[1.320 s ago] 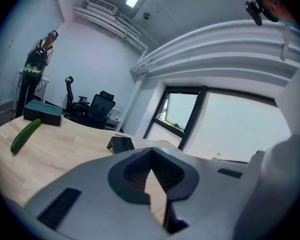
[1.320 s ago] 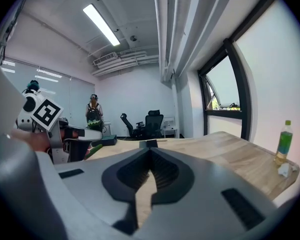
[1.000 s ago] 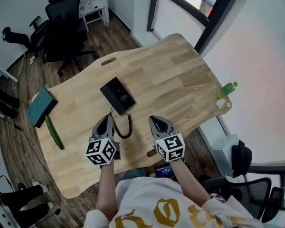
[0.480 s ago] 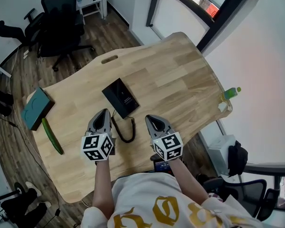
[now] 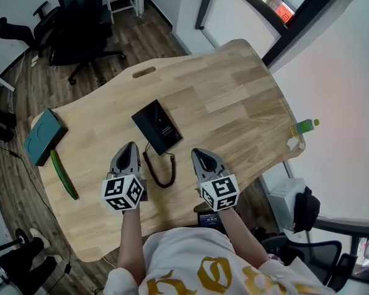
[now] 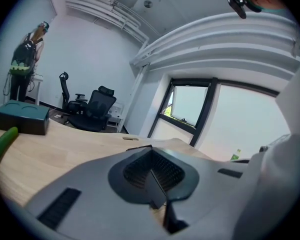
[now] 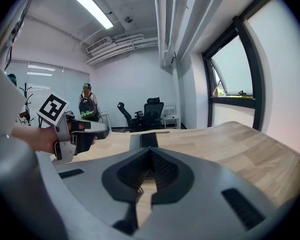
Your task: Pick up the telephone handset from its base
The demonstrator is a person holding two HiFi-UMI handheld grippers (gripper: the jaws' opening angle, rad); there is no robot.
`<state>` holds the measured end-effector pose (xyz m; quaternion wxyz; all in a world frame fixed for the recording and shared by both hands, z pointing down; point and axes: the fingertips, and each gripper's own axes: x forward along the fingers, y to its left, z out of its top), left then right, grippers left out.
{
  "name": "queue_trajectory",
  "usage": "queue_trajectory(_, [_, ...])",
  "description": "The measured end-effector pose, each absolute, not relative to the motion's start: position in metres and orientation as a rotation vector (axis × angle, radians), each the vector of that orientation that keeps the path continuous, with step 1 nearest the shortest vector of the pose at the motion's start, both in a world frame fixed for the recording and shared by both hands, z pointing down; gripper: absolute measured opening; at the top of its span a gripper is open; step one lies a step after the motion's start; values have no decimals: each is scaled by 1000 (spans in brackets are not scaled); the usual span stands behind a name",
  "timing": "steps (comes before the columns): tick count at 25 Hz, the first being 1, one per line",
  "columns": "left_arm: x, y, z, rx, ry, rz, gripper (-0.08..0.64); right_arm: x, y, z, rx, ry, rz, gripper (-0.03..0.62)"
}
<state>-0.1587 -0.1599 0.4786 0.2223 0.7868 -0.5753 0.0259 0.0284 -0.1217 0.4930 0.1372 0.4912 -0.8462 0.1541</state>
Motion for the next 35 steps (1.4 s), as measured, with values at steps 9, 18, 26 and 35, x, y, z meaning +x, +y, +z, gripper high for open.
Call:
queue_trajectory(9, [-153,-167,510,2079,-1549,84,5,30,-142,514,1382,-2421,491,5])
queue_trajectory(18, [-150,-185,551,1986,-1516,121,5,32,-170,540,1330,-2374,541,5])
queue_trajectory(26, [-142,-198,579,1915,-1390,46,27,12,-186,566,1238,-2365,593,5])
queue_trajectory(35, [-129,-212,592,1876,-1248,-44,156,12,-204,578,1258,-2359,637,5])
